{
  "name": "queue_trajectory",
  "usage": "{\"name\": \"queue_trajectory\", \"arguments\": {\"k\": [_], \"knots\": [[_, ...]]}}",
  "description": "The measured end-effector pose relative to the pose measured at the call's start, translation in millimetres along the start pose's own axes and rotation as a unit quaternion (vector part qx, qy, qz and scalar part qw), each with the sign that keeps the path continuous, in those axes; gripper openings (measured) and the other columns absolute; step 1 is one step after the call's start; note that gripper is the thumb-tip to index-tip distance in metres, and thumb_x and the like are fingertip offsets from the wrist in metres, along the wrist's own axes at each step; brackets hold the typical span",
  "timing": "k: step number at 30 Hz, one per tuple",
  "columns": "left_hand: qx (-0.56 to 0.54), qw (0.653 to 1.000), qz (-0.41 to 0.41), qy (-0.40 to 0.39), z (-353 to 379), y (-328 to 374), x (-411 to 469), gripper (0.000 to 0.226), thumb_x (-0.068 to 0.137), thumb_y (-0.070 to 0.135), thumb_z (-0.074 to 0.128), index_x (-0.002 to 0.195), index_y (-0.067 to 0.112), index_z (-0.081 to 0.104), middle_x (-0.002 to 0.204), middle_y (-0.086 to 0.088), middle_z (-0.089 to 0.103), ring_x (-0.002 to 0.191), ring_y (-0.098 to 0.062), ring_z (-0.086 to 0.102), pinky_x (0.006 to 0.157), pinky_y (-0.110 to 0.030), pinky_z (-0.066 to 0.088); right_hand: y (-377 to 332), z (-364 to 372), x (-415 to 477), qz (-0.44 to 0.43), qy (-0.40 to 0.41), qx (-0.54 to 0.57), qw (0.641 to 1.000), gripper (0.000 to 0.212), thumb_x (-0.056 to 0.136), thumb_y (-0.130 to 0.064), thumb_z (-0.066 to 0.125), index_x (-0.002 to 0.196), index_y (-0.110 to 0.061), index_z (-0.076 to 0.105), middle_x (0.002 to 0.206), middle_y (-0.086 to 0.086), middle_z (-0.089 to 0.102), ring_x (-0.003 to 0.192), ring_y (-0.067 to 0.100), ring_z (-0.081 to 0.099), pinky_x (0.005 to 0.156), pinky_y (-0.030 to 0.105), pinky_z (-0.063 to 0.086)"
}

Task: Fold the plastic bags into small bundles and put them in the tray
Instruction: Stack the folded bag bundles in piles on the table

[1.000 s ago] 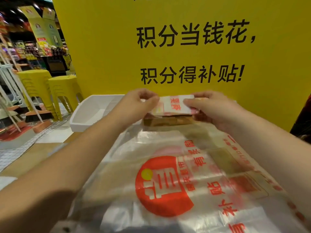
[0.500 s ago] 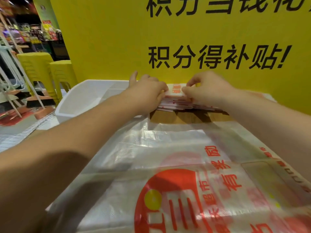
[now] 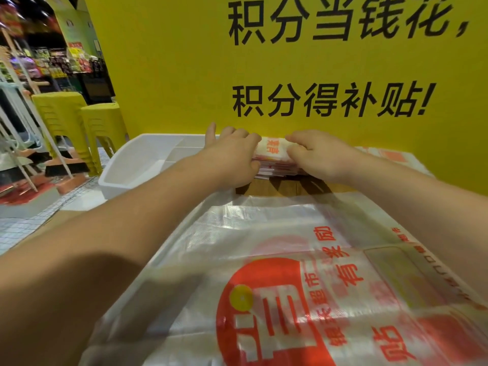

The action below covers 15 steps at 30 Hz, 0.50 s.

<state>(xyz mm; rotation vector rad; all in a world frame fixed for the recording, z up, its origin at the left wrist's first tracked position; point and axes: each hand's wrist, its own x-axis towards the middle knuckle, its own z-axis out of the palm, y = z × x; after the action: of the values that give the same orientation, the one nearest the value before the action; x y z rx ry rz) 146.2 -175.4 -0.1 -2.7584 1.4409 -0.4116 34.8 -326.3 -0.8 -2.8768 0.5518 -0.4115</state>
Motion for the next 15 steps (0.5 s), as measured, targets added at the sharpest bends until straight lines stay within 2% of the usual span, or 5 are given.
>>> {"name": "queue_trajectory", "arguments": {"k": [2, 5, 9, 15], "knots": [[0.001, 1.0, -0.003, 0.002, -6.6, 0.8, -10.7, 0.056, 0.1, 0.043, 0.044, 0.152, 0.025, 0.031, 0.153, -0.005, 0.038, 0.146, -0.03, 0.023, 0.119, -0.061, -0.002, -2.3, -5.7, -11.0, -0.003, 0.01, 0.001, 1.0, 0.052, 0.105, -0.04, 0.039, 0.151, -0.016, 0.04, 0.156, 0.007, 0.039, 0.143, 0.026, 0.034, 0.114, 0.037, 0.029], [0.027, 1.0, 0.003, -0.006, -19.4, 4.4, -35.0, 0.052, 0.101, 0.045, 0.04, 0.149, 0.026, 0.036, 0.153, -0.005, 0.038, 0.146, -0.03, 0.022, 0.118, -0.062, -0.003, -9.0, -14.6, -38.4, -0.02, 0.023, -0.063, 0.998, 0.051, 0.102, -0.044, 0.043, 0.146, -0.019, 0.046, 0.151, 0.006, 0.045, 0.14, 0.027, 0.037, 0.115, 0.042, 0.031], [0.094, 0.995, -0.003, -0.041, -41.7, 20.4, -82.9, 0.056, 0.101, 0.053, 0.034, 0.149, 0.023, 0.036, 0.152, -0.011, 0.038, 0.145, -0.034, 0.022, 0.117, -0.063, -0.004, -29.9, -28.4, -89.8, -0.054, 0.028, -0.138, 0.989, 0.05, 0.098, -0.05, 0.046, 0.141, -0.026, 0.052, 0.145, 0.004, 0.048, 0.139, 0.027, 0.034, 0.12, 0.046, 0.021], [0.103, 0.994, 0.02, -0.041, -74.0, 45.9, -170.5, 0.059, 0.1, 0.058, 0.031, 0.148, 0.025, 0.036, 0.152, -0.009, 0.038, 0.146, -0.032, 0.021, 0.119, -0.062, -0.007, -62.3, -58.7, -182.2, -0.056, 0.036, -0.146, 0.987, 0.054, 0.096, -0.055, 0.044, 0.145, -0.031, 0.046, 0.146, 0.0, 0.046, 0.136, 0.025, 0.036, 0.117, 0.042, 0.022]]}}
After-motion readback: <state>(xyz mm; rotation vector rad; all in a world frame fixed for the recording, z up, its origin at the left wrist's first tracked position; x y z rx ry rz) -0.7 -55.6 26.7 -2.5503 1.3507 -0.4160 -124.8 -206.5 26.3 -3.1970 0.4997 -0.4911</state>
